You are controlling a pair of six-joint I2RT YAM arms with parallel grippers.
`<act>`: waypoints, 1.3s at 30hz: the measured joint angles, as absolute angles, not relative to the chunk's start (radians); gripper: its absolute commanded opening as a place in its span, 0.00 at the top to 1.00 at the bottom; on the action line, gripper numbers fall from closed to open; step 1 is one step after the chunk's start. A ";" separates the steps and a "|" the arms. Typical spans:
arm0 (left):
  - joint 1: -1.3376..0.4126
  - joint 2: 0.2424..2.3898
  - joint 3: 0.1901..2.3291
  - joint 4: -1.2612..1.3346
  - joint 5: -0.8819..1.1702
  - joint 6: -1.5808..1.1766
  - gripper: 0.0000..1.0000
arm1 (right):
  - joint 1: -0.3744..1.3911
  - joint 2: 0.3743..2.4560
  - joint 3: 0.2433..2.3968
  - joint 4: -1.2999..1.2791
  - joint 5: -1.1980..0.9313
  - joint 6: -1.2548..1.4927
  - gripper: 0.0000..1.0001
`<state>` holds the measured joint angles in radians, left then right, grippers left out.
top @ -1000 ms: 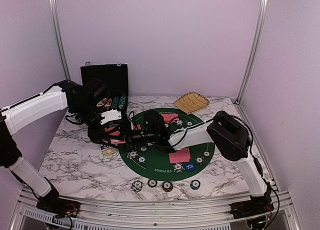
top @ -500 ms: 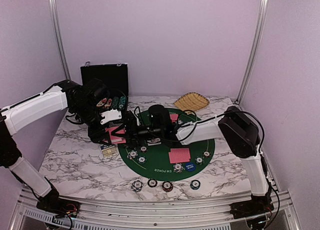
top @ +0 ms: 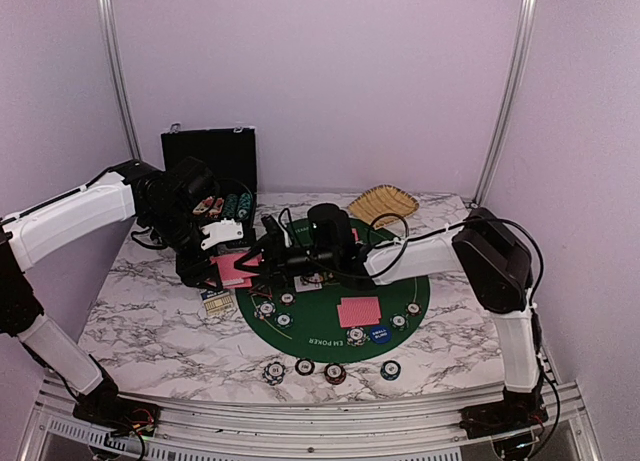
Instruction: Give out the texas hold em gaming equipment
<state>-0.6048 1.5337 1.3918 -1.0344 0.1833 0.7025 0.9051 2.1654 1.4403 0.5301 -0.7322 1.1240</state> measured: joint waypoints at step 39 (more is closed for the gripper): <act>-0.605 1.538 1.392 -1.034 0.183 0.702 1.00 | 0.867 2.075 1.328 0.625 -0.779 1.232 0.80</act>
<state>-0.6048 1.5375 1.3922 -1.0344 0.1833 0.7025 0.8669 2.0747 1.3281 0.6254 -0.7788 1.2316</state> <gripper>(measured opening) 0.660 0.201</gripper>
